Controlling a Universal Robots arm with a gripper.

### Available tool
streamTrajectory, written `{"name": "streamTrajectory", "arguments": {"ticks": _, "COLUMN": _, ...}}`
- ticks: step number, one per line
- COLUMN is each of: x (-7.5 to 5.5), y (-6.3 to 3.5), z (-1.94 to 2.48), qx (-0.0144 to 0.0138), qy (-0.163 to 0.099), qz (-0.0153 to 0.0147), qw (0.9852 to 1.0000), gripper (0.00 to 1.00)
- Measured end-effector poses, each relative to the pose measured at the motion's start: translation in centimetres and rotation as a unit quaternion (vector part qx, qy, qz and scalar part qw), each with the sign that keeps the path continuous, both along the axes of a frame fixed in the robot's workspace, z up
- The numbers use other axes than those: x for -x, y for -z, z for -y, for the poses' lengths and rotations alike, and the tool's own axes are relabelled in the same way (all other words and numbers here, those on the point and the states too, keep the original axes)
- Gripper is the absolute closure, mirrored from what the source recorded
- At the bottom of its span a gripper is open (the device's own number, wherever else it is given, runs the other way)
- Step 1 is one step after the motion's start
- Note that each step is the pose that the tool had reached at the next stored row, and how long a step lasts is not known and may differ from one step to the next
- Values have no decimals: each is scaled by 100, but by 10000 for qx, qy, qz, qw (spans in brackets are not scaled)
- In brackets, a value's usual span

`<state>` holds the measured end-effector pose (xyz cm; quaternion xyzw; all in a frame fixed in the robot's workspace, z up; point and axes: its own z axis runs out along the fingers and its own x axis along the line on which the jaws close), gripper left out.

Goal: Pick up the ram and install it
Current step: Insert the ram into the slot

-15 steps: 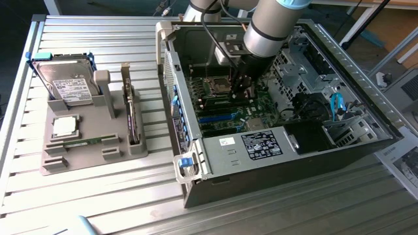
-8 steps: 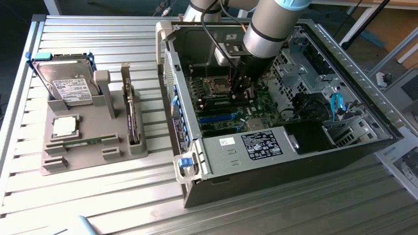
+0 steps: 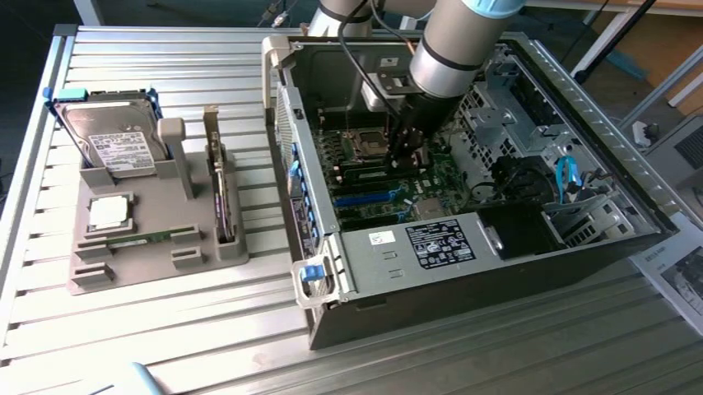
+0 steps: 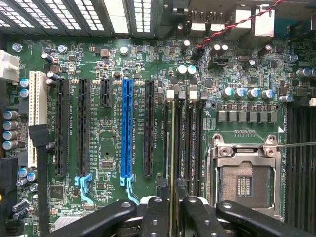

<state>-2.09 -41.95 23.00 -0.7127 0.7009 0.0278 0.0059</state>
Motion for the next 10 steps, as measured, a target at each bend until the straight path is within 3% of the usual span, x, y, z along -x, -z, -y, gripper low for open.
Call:
{"name": "streamTrajectory", "arguments": {"ticks": 3, "x": 0, "y": -133, "z": 0, "qx": 42, "qy": 0, "qz": 0, "qw": 10000, "gripper": 81}}
{"name": "streamTrajectory", "arguments": {"ticks": 10, "x": 0, "y": -519, "z": 0, "qx": 47, "qy": 0, "qz": 1, "qw": 10000, "gripper": 81}}
